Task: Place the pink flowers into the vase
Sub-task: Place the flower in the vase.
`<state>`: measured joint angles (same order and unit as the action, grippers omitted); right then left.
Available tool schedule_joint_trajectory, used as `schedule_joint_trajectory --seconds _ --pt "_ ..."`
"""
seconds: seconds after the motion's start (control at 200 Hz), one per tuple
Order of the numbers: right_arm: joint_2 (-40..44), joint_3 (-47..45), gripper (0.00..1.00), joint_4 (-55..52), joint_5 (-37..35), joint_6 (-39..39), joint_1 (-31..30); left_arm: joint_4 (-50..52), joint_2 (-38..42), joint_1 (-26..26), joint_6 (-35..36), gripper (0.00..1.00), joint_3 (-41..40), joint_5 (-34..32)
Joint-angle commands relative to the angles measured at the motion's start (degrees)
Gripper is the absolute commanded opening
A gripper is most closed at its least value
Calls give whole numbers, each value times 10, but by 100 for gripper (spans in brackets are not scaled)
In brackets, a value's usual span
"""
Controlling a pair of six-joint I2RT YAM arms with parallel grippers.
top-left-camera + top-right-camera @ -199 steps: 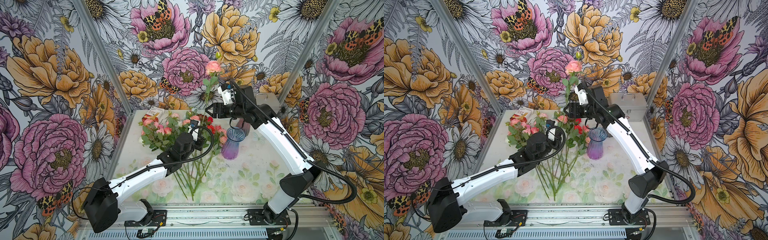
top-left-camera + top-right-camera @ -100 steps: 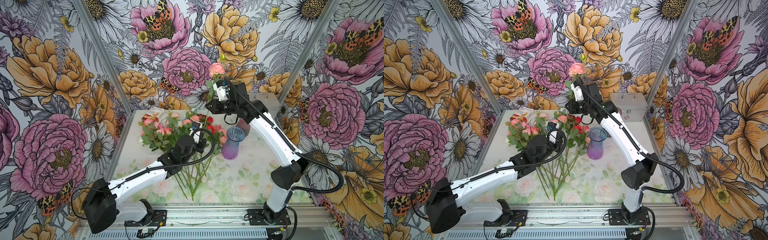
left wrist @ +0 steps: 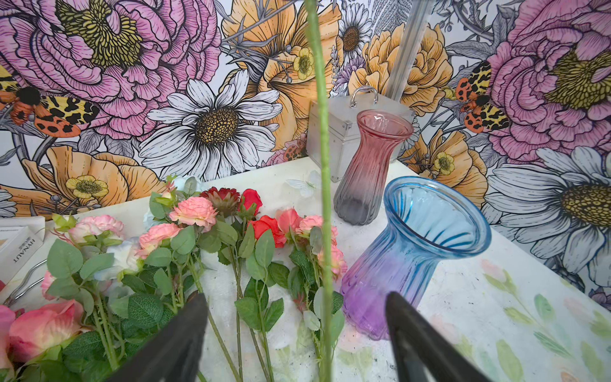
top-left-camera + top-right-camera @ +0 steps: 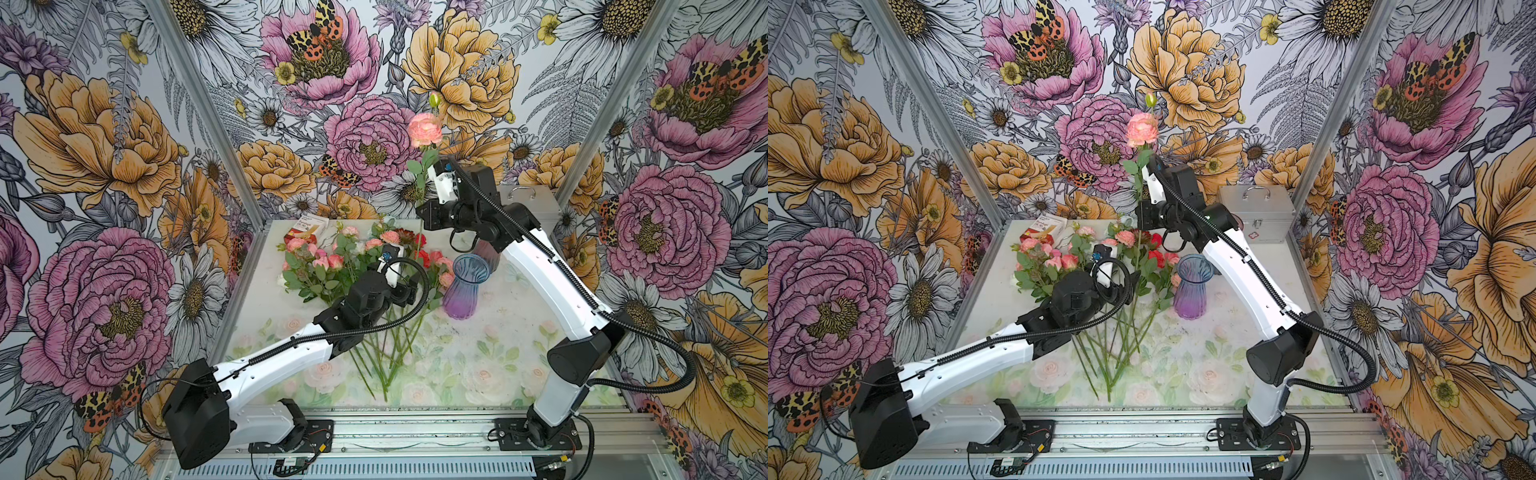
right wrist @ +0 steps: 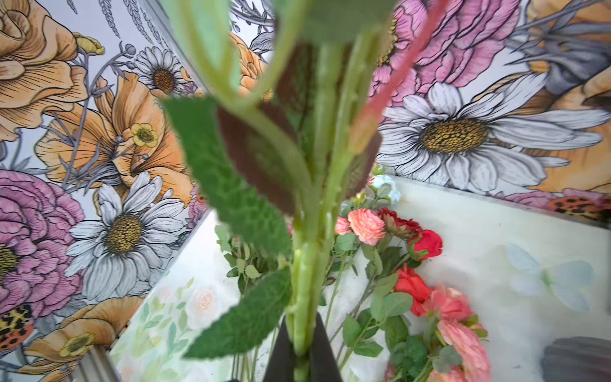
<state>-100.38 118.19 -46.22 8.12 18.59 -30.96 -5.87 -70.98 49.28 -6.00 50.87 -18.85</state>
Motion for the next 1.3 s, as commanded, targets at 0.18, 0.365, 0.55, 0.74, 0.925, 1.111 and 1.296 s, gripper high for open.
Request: schedule_joint_trajectory --seconds 0.18,0.365,0.55,0.74,0.925,1.111,1.296 --pt "94 32 0 9 -113 -68 2 4 79 -1 5 99 -25 -6" --pt "131 53 0 23 -205 -116 11 13 112 -12 3 99 -42 -5" --pt "148 84 0 26 -211 -125 59 15 123 -16 -2 98 -52 -3" --pt "143 99 0 25 -196 -118 92 15 121 -19 0 99 -53 1" --pt "163 42 0 27 -188 -102 95 20 118 -22 -1 98 -51 0" --pt "237 -128 0 84 -187 -84 95 20 116 -26 -4 98 -51 1" --pt "293 -291 0 149 -177 -66 103 19 111 -26 -9 99 -51 1"
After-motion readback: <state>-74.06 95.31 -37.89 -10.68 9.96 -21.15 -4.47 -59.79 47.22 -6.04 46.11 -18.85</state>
